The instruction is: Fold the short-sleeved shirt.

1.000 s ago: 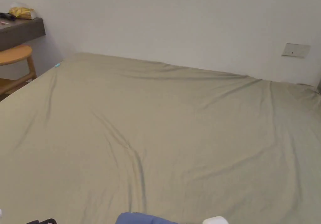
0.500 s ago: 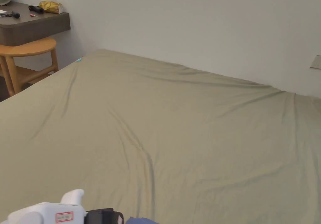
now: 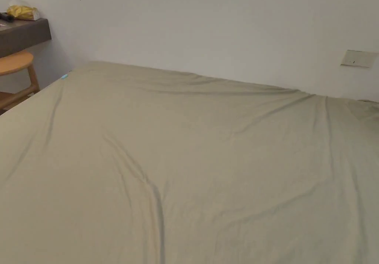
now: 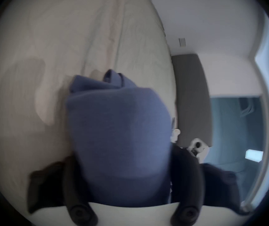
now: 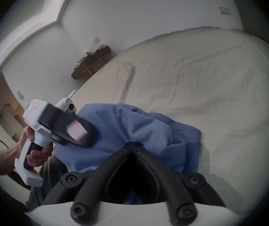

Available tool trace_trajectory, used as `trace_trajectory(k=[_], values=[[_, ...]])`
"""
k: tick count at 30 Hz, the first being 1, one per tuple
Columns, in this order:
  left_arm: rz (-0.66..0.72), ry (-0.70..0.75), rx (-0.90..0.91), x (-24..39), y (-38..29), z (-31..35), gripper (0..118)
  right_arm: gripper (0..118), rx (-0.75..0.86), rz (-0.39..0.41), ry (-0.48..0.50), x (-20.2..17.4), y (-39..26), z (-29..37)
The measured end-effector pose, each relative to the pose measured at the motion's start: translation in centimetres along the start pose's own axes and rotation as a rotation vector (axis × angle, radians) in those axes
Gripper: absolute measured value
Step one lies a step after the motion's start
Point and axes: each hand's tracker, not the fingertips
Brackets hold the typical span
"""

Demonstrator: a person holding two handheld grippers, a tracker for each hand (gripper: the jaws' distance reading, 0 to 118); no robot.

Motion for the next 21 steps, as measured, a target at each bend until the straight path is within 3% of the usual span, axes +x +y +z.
trace_trajectory(k=[3, 7, 13, 17, 21], values=[[0.132, -0.072, 0.014, -1.1, 0.0, 0.9, 48, 1, 0.006, 0.052, -0.014, -0.6, 0.1, 0.3], [-0.038, 0.091, 0.021, 1.3, 0.4, 2.5, 43, 2, -0.066, 0.054, -0.057, -2.0, 1.5, 1.1], [-0.234, 0.359, 0.081, 1.2, 4.2, 10.1, 43, 2, -0.005, 0.05, -0.061, -4.4, 3.1, 5.7], [-0.13, 0.549, 0.172, -4.7, 7.6, 20.3, 43, 2, 0.04, 0.094, -0.107, -4.8, 3.5, 8.9], [-0.062, 0.751, 0.144, -8.1, 8.7, 29.8, 43, 2, 0.058, 0.062, -0.146, -4.1, 3.2, 10.6]])
